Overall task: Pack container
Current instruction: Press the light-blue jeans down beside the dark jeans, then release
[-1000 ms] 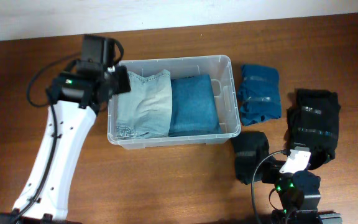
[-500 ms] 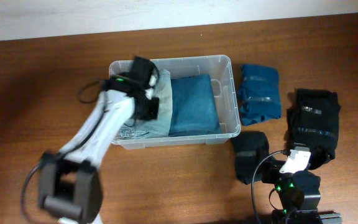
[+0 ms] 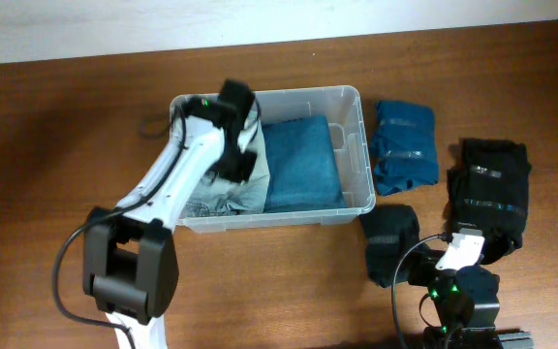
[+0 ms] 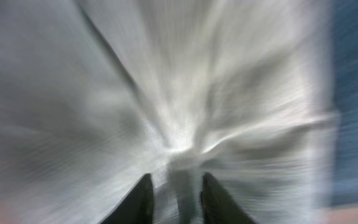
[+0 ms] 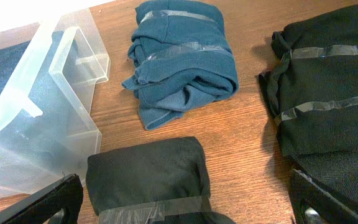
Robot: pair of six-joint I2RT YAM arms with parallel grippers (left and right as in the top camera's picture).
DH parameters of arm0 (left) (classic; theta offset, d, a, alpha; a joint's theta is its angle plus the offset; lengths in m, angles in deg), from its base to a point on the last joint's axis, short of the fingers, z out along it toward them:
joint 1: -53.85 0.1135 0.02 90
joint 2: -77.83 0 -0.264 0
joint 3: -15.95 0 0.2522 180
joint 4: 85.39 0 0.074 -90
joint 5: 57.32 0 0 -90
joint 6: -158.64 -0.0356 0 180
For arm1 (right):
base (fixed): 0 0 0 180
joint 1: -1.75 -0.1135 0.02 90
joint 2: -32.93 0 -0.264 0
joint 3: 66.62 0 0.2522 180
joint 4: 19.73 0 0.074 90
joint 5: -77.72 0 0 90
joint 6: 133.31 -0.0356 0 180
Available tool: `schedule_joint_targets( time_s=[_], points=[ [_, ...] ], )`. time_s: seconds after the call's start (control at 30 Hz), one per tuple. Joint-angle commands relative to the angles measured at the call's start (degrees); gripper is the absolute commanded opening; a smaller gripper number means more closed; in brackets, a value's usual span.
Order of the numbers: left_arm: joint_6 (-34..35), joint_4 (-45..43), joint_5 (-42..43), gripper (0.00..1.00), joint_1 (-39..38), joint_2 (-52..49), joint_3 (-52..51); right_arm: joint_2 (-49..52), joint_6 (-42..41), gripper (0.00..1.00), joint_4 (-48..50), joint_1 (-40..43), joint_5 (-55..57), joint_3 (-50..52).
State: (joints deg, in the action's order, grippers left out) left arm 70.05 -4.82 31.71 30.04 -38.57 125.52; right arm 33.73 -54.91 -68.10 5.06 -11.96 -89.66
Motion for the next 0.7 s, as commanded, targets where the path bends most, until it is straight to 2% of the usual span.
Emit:
schedule_joint_targets(
  time_s=[0.0, 0.13, 0.37, 0.53, 0.67],
  points=[
    [-1.1, 1.8, -0.3, 0.31, 0.2, 3.5, 15.3, -0.5, 0.2, 0.98, 0.1, -0.3, 0.1, 0.4],
    [-1.5, -3.6, -0.3, 0.32, 0.2, 3.3, 16.4, -0.5, 0.2, 0.98, 0.1, -0.3, 0.1, 0.4],
    [-1.5, -14.4, 1.6, 0.32, 0.2, -2.7, 9.6, -0.5, 0.2, 0.98, 0.1, -0.3, 0.1, 0.4],
    [-1.5, -12.3, 3.2, 0.31, -0.1, -10.5, 9.2, -0.5, 0.2, 0.98, 0.1, -0.3, 0.1, 0.4],
    [-1.5, -10.9, 3.1, 0.31, 0.0, -10.4, 10.0, -0.5, 0.2, 0.98, 0.1, -0.3, 0.1, 0.4]
  ],
)
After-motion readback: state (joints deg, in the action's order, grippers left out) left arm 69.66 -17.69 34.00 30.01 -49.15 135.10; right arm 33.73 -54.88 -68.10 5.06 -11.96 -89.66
